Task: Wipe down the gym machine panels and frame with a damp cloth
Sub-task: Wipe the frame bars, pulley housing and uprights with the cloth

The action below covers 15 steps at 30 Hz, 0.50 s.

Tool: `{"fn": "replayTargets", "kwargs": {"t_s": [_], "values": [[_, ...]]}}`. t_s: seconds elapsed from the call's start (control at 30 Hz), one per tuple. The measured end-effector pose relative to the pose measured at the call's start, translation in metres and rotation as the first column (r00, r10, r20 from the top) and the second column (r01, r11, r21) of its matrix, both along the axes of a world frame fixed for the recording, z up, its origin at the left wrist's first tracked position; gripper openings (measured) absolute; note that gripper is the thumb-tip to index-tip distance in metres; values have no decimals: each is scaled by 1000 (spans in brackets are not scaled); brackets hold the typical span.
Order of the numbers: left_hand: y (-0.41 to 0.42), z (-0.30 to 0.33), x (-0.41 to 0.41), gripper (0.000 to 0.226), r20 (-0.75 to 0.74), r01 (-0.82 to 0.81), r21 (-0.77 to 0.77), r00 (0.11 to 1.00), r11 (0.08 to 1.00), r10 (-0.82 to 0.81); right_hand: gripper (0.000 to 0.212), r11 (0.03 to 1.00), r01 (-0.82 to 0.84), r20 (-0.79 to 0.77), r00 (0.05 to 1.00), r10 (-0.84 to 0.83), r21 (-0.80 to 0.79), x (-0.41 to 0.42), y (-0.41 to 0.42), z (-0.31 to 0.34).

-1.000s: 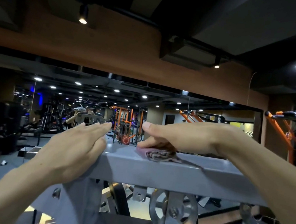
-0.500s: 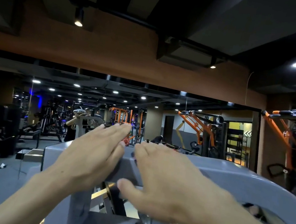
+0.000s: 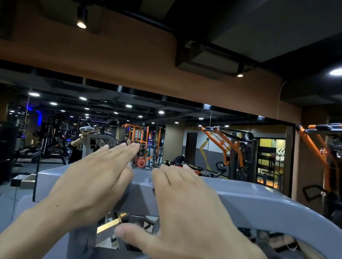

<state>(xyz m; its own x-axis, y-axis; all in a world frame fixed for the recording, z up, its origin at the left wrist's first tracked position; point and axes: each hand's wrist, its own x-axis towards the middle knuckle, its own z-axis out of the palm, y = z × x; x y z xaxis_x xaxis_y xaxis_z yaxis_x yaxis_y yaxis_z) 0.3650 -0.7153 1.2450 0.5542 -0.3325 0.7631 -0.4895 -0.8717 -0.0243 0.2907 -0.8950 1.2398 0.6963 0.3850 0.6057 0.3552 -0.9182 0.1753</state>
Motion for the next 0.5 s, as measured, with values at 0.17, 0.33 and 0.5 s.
{"fn": "replayTargets", "kwargs": {"t_s": [0.17,0.33,0.5], "values": [[-1,1,-4,61,-32,-26,-29,999,999,25,79,996,84,-94,992,-80,40,-23,-44,5],[-5,4,-9,77,-54,-56,-8,997,998,55,89,981,192,-94,977,-191,11,-37,-59,5],[-6,5,-9,78,-46,-52,-20,998,998,52,97,982,189,-81,979,-187,16,-28,-34,0]]}}
